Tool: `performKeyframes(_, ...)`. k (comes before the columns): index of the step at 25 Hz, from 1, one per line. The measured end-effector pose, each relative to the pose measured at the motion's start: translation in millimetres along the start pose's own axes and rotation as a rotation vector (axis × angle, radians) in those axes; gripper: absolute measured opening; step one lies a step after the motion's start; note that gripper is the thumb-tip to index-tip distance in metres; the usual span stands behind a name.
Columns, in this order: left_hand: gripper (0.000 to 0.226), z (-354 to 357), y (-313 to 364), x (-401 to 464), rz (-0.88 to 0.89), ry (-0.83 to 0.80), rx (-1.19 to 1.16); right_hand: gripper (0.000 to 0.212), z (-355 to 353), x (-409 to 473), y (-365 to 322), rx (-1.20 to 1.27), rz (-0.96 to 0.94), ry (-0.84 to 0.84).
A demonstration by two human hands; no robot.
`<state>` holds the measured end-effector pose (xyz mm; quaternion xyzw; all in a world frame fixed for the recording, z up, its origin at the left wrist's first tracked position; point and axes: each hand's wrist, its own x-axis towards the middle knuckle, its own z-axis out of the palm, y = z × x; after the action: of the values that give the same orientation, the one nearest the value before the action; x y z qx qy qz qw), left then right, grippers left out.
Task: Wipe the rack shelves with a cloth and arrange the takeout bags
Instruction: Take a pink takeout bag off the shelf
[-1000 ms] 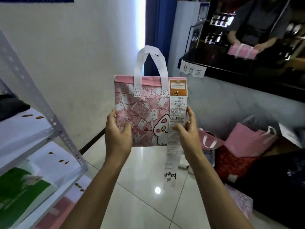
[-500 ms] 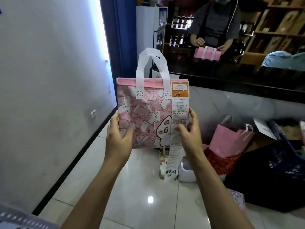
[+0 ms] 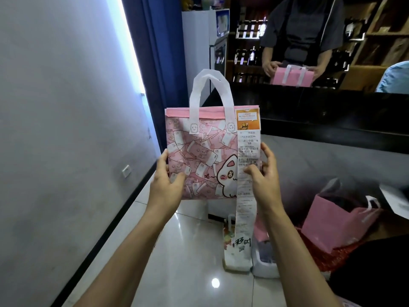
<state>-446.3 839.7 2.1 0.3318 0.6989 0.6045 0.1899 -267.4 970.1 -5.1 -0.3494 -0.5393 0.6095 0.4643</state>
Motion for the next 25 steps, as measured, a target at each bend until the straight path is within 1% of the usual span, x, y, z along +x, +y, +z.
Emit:
performKeyframes(8,0.056,38.4,-24.7,113.9,-0.011,0.015,0.05,0.06,10.2,121.8,17.7,0.015,0.025,0.025)
performKeyframes(12,0.053,61.0,-20.8,190.6,0.043,-0.03,0.051,0.059,22.6,189.0,9.8,-0.013,-0.078,0.127)
performKeyframes(16,0.057,74.2,-10.2,271.7,0.114,-0.061,0.055,0.06,46.1,252.5,-0.7,-0.028,-0.163,0.198)
performKeyframes(21,0.059,88.1,-3.9,362.9,0.152,-0.171,0.015,0.058,76.7,317.6,-4.8,-0.058,-0.238,0.325)
performKeyframes(25,0.058,100.7,-5.2,423.5,0.163,-0.228,-0.007,0.057,88.7,365.9,-3.2,-0.083,-0.257,0.359)
